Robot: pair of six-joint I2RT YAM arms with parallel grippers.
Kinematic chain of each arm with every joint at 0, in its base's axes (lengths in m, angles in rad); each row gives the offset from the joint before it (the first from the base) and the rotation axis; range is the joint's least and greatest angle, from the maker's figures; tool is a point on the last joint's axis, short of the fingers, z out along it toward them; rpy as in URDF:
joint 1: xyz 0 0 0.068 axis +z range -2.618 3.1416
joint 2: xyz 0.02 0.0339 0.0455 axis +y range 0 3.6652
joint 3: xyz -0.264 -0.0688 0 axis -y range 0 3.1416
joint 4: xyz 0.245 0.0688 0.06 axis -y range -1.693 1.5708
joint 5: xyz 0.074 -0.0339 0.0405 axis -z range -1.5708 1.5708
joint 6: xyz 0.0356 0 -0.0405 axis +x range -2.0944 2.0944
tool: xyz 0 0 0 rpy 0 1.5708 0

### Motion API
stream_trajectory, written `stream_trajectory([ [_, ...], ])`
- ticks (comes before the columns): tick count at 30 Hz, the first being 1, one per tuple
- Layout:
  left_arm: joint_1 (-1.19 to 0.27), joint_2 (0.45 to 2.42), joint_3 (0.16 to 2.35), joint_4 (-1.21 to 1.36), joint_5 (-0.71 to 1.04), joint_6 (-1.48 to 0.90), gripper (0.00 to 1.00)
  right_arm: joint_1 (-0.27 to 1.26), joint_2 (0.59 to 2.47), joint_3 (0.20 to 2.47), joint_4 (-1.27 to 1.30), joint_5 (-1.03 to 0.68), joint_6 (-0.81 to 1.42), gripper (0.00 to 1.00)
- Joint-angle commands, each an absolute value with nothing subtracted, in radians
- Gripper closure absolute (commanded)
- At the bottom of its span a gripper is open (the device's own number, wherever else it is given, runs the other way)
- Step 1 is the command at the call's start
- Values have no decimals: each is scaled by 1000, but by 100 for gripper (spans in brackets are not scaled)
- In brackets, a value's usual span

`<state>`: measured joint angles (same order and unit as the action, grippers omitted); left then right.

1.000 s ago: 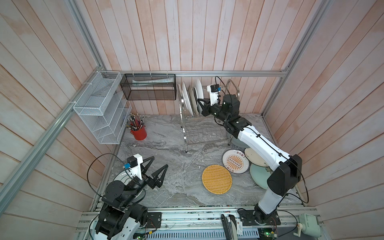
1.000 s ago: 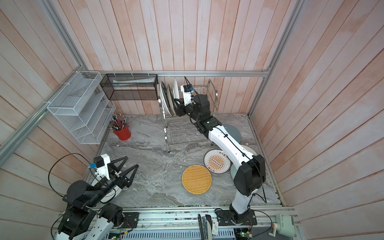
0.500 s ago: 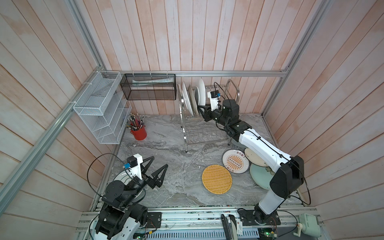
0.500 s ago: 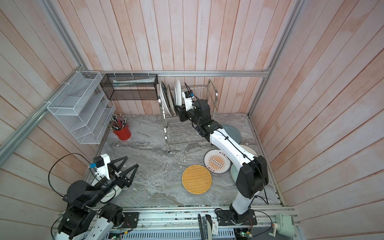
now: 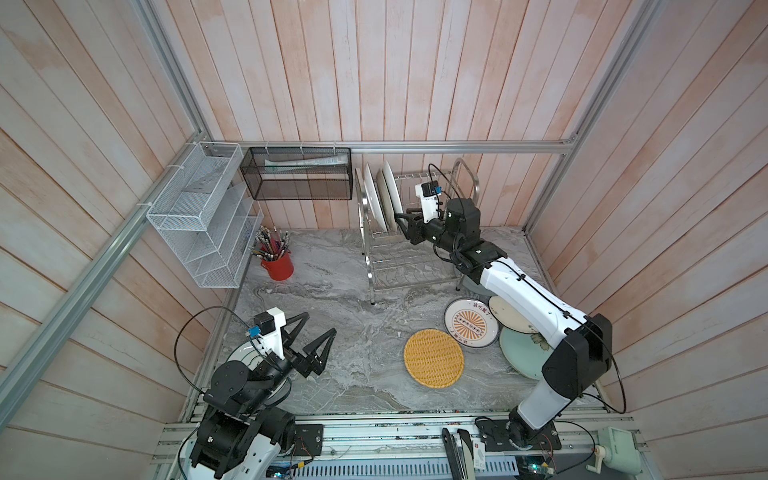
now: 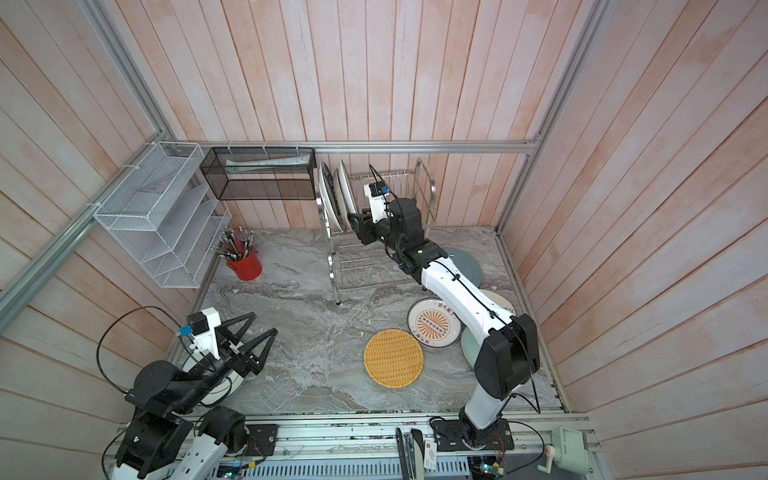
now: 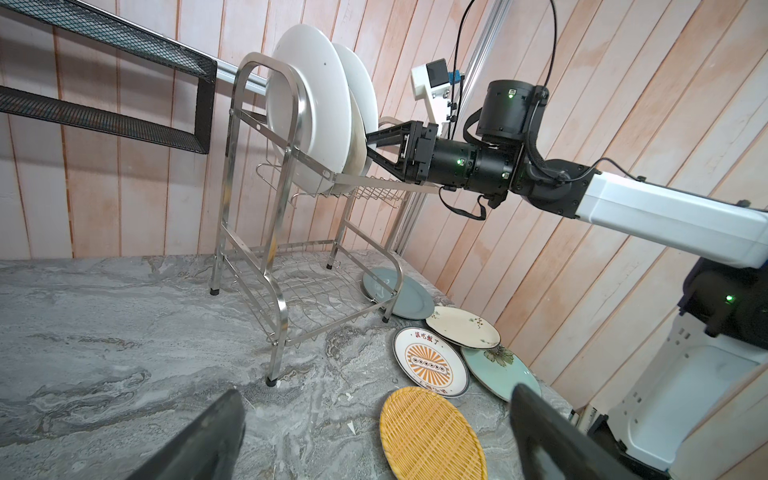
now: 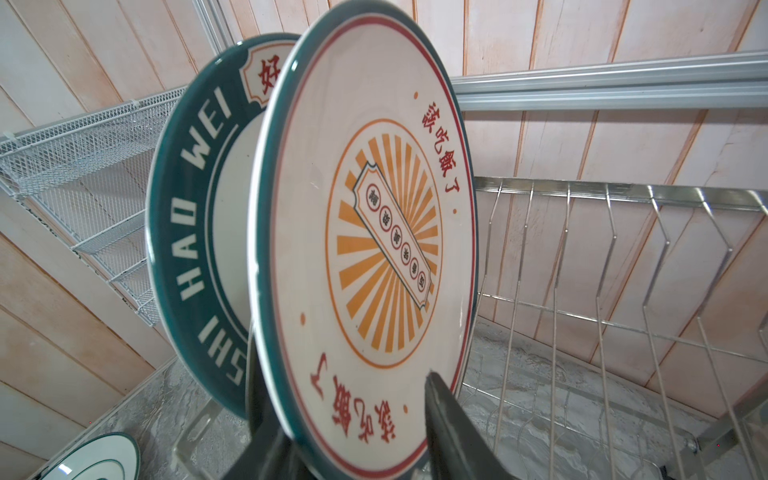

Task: Load the plates into the dish rack
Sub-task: 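Lower the sunburst plate into the upper tier slot beside the dark plate, then open the right gripper and withdraw it from the rack toward the table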

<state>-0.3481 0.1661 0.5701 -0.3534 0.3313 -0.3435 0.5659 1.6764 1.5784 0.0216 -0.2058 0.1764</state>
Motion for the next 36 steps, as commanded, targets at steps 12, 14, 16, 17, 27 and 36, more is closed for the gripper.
stream_trajectory([
  [12, -354, 164, 560, -364, 314, -337, 0, 561, 1592, 1576, -9, -218, 213, 50],
  [14, -356, 165, 560, -364, 307, -341, 0, 561, 1585, 1575, -11, -217, 215, 50],
  [16, -358, 166, 561, -367, 300, -344, 0, 561, 1572, 1569, -12, -216, 218, 50],
  [17, -359, 168, 562, -368, 297, -345, 0, 561, 1563, 1563, -10, -216, 222, 49],
  [27, -371, 284, 596, -420, 229, -423, 0, 563, 1393, 1403, 64, -157, 269, 29],
  [36, -370, 359, 559, -710, -123, -920, 0, 565, 1115, 1021, 228, -101, 399, 2],
])
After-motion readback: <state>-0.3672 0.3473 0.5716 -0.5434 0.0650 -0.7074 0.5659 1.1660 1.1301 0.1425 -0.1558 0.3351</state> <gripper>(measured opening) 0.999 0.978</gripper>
